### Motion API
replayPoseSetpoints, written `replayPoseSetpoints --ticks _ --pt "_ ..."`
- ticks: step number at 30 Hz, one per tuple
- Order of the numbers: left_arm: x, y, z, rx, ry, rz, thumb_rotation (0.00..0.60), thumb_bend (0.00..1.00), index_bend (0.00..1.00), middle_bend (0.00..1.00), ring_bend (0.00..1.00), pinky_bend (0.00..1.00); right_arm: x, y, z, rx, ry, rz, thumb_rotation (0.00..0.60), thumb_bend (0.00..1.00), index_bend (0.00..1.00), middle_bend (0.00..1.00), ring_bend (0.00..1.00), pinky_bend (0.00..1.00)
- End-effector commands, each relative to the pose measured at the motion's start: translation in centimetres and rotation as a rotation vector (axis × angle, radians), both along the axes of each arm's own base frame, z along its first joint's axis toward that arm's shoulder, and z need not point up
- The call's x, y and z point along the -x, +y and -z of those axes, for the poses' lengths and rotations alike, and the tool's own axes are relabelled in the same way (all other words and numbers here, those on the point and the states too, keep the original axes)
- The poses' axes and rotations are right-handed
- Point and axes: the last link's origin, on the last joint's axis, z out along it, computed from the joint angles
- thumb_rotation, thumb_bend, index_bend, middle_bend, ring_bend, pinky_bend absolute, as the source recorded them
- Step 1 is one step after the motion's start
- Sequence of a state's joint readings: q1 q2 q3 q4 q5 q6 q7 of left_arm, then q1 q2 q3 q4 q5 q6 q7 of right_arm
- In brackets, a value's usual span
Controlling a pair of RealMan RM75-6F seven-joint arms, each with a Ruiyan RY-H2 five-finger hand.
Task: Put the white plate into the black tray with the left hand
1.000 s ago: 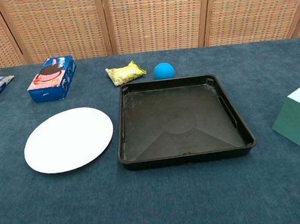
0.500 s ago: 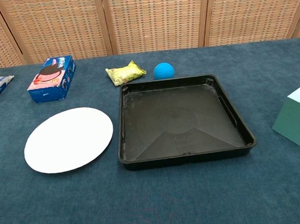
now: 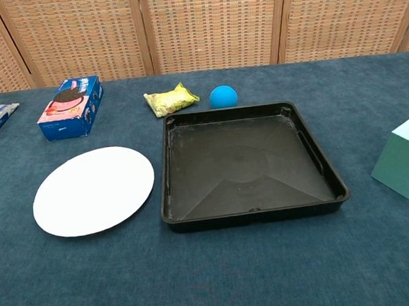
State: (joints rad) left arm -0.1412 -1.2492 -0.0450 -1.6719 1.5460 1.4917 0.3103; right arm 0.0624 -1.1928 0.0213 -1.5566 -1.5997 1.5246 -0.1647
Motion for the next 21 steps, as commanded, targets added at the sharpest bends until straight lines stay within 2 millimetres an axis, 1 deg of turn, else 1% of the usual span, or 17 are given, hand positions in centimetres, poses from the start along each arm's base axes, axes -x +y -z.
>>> replayPoseSetpoints --ticks 1,3,6,8,10,13,17,21 --pt "0.3 0.3 0.8 0.014 0.007 0.021 0.600 0.13 0.00 0.00 0.00 0.00 0.0 0.0 0.0 0.000 0.001 -0.003 0.600 0.17 0.06 0.00 0.00 0.00" --pt "0.6 0.4 1.3 0.020 0.007 0.035 0.600 0.19 0.02 0.00 0.00 0.00 -0.1 0.1 0.0 -0.001 0.001 -0.006 0.600 0.17 0.06 0.00 0.00 0.00" --pt "0.9 0.7 1.9 0.025 0.001 0.066 0.600 0.21 0.08 0.00 0.00 0.00 -0.1 0.1 0.0 -0.001 -0.001 -0.007 0.600 0.17 0.06 0.00 0.00 0.00" --pt "1.2 0.9 2.3 0.032 0.005 0.085 0.600 0.23 0.10 0.00 0.00 0.00 -0.1 0.1 0.0 0.000 -0.002 -0.008 0.600 0.17 0.06 0.00 0.00 0.00" --pt "1.4 1.1 2.7 0.042 0.013 0.099 0.600 0.28 0.12 0.00 0.00 0.00 -0.1 0.1 0.0 -0.001 -0.002 -0.007 0.600 0.17 0.06 0.00 0.00 0.00" --pt "1.9 1.8 4.1 0.081 0.030 0.122 0.600 0.32 0.16 0.00 0.00 0.00 -0.1 0.1 0.0 -0.001 -0.002 -0.007 0.600 0.17 0.06 0.00 0.00 0.00" --pt "2.1 2.3 5.2 0.109 0.030 0.138 0.600 0.32 0.17 0.00 0.00 0.00 -0.1 0.1 -0.1 0.001 -0.004 -0.009 0.600 0.17 0.06 0.00 0.00 0.00" --pt "2.3 2.8 6.2 0.125 0.034 0.146 0.600 0.32 0.22 0.00 0.00 0.00 -0.2 0.1 -0.1 0.004 -0.005 -0.010 0.600 0.17 0.06 0.00 0.00 0.00"
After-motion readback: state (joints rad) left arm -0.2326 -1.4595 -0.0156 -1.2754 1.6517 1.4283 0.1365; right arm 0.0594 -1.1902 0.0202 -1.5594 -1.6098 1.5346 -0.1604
